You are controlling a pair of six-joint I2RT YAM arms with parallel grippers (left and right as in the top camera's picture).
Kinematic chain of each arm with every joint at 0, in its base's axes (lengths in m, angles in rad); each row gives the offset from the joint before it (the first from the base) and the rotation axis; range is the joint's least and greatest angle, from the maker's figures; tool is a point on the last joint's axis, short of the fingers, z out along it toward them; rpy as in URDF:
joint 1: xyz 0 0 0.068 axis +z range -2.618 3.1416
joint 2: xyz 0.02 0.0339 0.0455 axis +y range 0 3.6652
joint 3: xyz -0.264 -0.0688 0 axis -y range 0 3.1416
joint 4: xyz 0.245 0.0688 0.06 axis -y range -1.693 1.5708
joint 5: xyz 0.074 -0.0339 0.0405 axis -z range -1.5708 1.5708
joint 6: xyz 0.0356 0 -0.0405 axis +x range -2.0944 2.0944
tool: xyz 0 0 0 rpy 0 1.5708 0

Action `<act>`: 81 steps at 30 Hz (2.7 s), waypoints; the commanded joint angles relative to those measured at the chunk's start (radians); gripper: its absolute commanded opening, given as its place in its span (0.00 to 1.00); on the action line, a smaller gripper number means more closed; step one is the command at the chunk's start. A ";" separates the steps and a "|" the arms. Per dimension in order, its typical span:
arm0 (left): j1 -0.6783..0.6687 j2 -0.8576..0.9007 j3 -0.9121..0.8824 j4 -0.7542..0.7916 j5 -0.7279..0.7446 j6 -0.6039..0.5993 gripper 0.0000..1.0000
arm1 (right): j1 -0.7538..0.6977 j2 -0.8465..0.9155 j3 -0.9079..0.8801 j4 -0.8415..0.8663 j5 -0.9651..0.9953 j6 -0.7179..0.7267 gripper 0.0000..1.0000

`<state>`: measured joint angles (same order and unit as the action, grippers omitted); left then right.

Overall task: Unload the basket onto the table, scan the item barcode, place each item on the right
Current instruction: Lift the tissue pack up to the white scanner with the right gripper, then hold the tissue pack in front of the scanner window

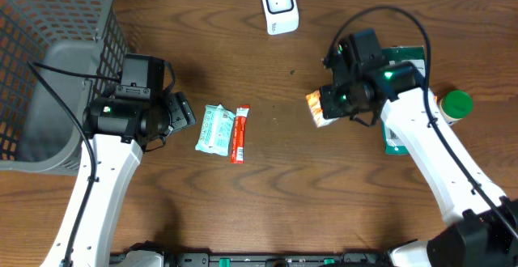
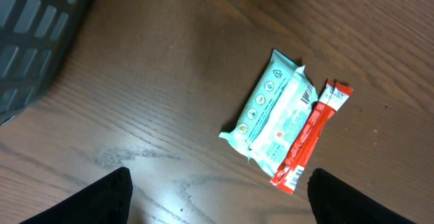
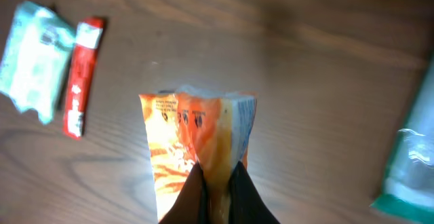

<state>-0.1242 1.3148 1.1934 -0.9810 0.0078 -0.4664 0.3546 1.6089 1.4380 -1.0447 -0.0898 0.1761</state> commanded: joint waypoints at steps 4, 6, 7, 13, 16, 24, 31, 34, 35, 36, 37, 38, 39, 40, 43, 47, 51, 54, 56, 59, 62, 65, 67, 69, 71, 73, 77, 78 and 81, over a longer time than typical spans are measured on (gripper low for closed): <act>0.005 -0.002 0.005 -0.002 -0.013 0.010 0.83 | 0.095 0.003 0.287 -0.087 0.369 0.036 0.01; 0.005 -0.002 0.005 -0.002 -0.013 0.010 0.83 | 0.114 0.024 0.396 -0.118 0.403 0.023 0.01; 0.005 -0.002 0.005 -0.002 -0.013 0.010 0.84 | 0.122 0.043 0.467 -0.145 0.399 0.012 0.01; 0.005 -0.002 0.005 -0.002 -0.013 0.010 0.83 | 0.146 0.226 0.908 -0.380 0.477 -0.002 0.01; 0.005 -0.002 0.005 -0.002 -0.013 0.010 0.84 | 0.146 0.336 1.119 -0.483 0.520 -0.006 0.01; 0.005 -0.002 0.005 -0.002 -0.013 0.010 0.83 | 0.172 0.505 1.228 -0.345 0.689 -0.064 0.01; 0.005 -0.002 0.005 -0.003 -0.013 0.010 0.83 | 0.176 0.667 1.228 -0.176 0.722 -0.097 0.01; 0.005 -0.002 0.005 -0.002 -0.013 0.010 0.83 | 0.176 0.742 1.228 -0.100 0.722 -0.103 0.01; 0.005 -0.002 0.005 -0.002 -0.013 0.010 0.84 | 0.176 0.770 1.228 -0.066 0.726 -0.103 0.01; 0.005 -0.002 0.005 -0.002 -0.013 0.010 0.83 | 0.176 0.789 1.228 -0.041 0.734 -0.104 0.01; 0.005 -0.002 0.005 -0.003 -0.013 0.010 0.83 | 0.176 0.812 1.228 -0.010 0.745 -0.109 0.01; 0.005 -0.002 0.005 -0.002 -0.013 0.010 0.83 | 0.176 0.833 1.228 0.022 0.755 -0.127 0.01; 0.005 -0.002 0.005 -0.002 -0.013 0.010 0.84 | 0.176 0.863 1.228 0.065 0.769 -0.152 0.01; 0.005 -0.002 0.005 -0.002 -0.013 0.010 0.84 | 0.176 0.881 1.228 0.090 0.780 -0.166 0.01; 0.005 -0.002 0.005 -0.002 -0.013 0.010 0.83 | 0.176 0.944 1.228 0.164 0.813 -0.210 0.01; 0.005 -0.002 0.005 -0.002 -0.013 0.010 0.83 | 0.176 1.024 1.228 0.240 0.880 -0.283 0.01; 0.005 -0.002 0.005 -0.002 -0.013 0.010 0.83 | 0.175 1.080 1.228 0.279 0.916 -0.290 0.01; 0.005 -0.002 0.005 -0.003 -0.013 0.010 0.84 | 0.175 1.103 1.228 0.301 0.915 -0.290 0.01; 0.005 -0.002 0.005 -0.002 -0.013 0.010 0.83 | 0.175 1.108 1.228 0.313 0.915 -0.290 0.01; 0.005 -0.002 0.005 -0.003 -0.013 0.010 0.84 | 0.175 1.110 1.228 0.312 0.903 -0.290 0.01; 0.005 -0.002 0.005 -0.002 -0.013 0.010 0.84 | 0.170 1.110 1.228 0.320 0.893 -0.290 0.01; 0.005 -0.002 0.005 -0.002 -0.013 0.010 0.84 | 0.169 1.110 1.228 0.330 0.871 -0.290 0.01; 0.005 -0.002 0.005 -0.002 -0.013 0.010 0.84 | 0.167 1.110 1.228 0.355 0.855 -0.291 0.01; 0.005 -0.002 0.005 -0.002 -0.013 0.010 0.84 | 0.166 1.110 1.228 0.391 0.844 -0.322 0.01; 0.005 -0.002 0.005 -0.002 -0.013 0.010 0.84 | 0.164 1.110 1.228 0.428 0.841 -0.372 0.01; 0.005 -0.002 0.005 -0.002 -0.013 0.010 0.83 | 0.164 1.110 1.228 0.457 0.844 -0.443 0.01; 0.005 -0.002 0.005 -0.002 -0.013 0.010 0.83 | 0.156 1.121 1.228 0.523 0.844 -0.594 0.01; 0.005 -0.002 0.005 -0.002 -0.013 0.010 0.83 | 0.153 1.125 1.228 0.537 0.844 -0.629 0.01; 0.005 -0.002 0.005 -0.002 -0.013 0.010 0.84 | 0.148 1.130 1.226 0.537 0.842 -0.637 0.01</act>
<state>-0.1242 1.3148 1.1934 -0.9806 0.0078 -0.4660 0.5179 2.7209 2.6507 -0.5110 0.7513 -0.3775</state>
